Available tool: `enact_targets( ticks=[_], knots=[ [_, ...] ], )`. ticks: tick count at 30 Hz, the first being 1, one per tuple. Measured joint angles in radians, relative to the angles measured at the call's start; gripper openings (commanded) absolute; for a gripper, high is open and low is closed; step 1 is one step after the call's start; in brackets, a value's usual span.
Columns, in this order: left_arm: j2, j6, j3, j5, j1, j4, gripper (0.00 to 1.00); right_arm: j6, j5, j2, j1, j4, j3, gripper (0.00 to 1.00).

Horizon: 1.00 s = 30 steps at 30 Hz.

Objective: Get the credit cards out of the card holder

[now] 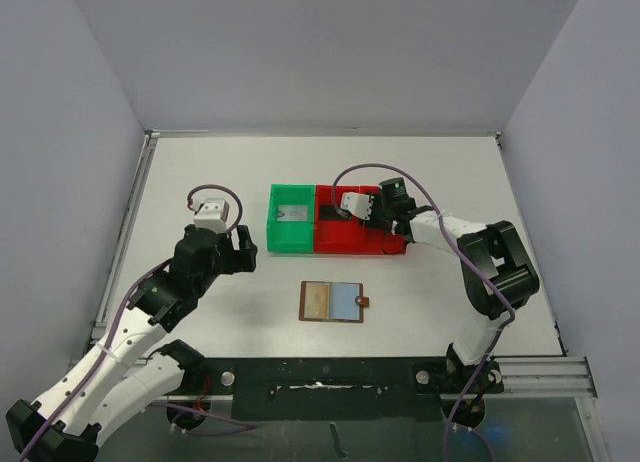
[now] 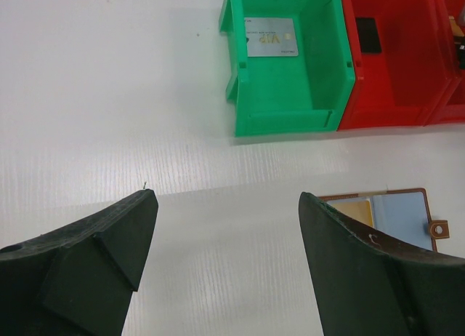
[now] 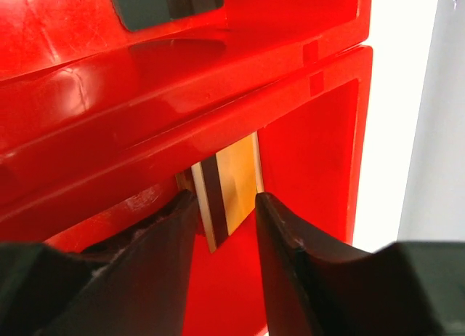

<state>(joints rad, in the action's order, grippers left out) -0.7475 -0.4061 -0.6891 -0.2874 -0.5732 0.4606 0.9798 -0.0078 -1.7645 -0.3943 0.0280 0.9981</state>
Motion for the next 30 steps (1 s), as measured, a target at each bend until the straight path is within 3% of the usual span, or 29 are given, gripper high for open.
enact_targets(
  ticks=[3,14,19,25,30],
  knots=[
    [0.0,0.0,0.0,0.0,0.0,0.0,0.8,-0.001,-0.007,0.0,0.0,0.007,0.0,0.46],
    [-0.011,0.0,0.0,0.006,0.0,0.0,0.8,-0.031,-0.032,0.0,0.001,0.026,0.011,0.49],
    [-0.012,0.0,0.0,0.009,0.0,0.0,0.8,-0.094,-0.058,0.043,0.002,0.016,0.005,0.56],
    [-0.021,0.0,0.0,0.016,0.0,-0.001,0.8,-0.3,-0.071,0.298,0.003,-0.1,-0.059,0.72],
    [-0.034,0.0,0.0,0.034,0.0,-0.001,0.8,-0.63,-0.062,0.513,0.003,-0.177,-0.116,0.9]
  ],
)
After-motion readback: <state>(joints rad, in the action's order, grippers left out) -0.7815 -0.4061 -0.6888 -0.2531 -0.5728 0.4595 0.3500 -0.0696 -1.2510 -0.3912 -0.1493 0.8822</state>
